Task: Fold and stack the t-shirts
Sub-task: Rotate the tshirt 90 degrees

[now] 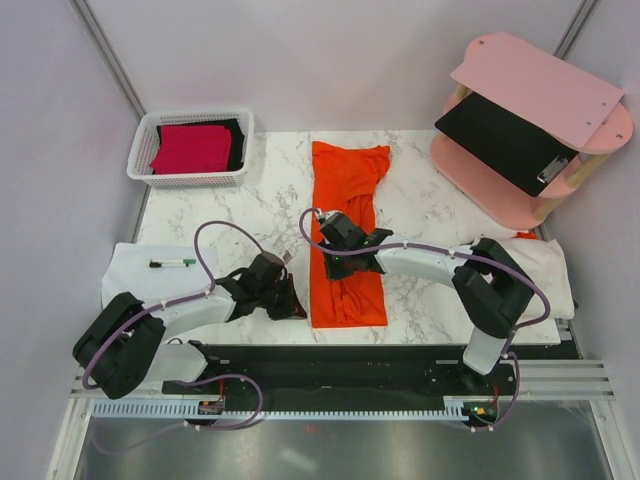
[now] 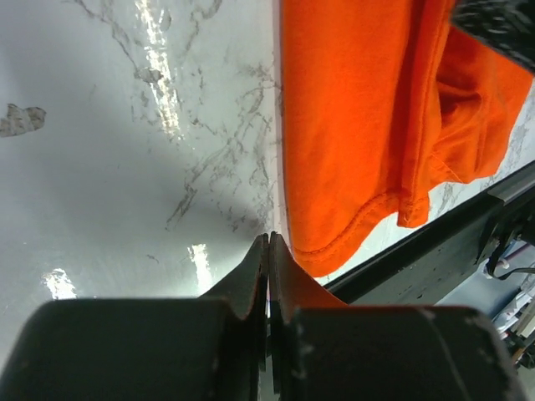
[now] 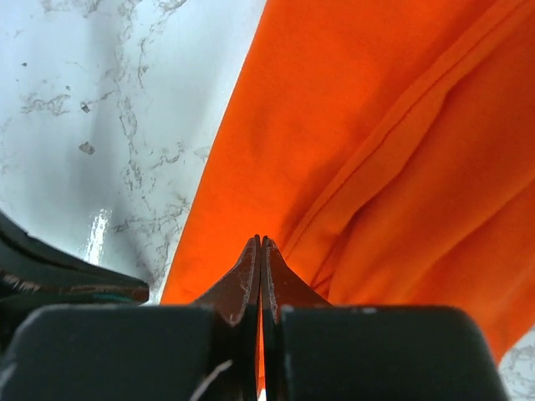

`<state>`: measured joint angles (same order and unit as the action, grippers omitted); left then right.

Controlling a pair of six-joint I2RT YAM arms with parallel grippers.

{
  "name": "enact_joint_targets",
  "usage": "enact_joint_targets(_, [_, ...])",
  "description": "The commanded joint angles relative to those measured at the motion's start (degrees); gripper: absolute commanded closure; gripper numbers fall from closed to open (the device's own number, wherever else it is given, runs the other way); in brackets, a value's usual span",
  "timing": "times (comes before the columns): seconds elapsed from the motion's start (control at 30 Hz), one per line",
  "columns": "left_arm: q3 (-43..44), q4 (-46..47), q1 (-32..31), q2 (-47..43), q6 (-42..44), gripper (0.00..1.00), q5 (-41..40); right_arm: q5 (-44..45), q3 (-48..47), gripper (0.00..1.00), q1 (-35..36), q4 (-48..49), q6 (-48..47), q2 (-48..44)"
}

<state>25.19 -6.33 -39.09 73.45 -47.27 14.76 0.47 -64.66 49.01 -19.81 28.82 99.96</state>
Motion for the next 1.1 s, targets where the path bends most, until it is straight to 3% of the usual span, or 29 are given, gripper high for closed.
enact_joint_targets(0.0, [3.0,-0.1,-0.8,-3.6,-0.7,0.98,-2.5,1.0,-3.0,1.0,0.9,1.7,-0.7,2.7])
enact_joint_targets(0.4, [8.6,-0.1,-2.0,0.5,0.0,0.98,-3.3,11.4,-4.4,1.0,1.2,-5.8,-0.7,4.8])
enact_joint_targets(1.07, [7.9,0.4,-2.9,6.1,0.2,0.98,-5.0,23.4,-9.9,1.0,2.8,-20.0,-1.2,1.0])
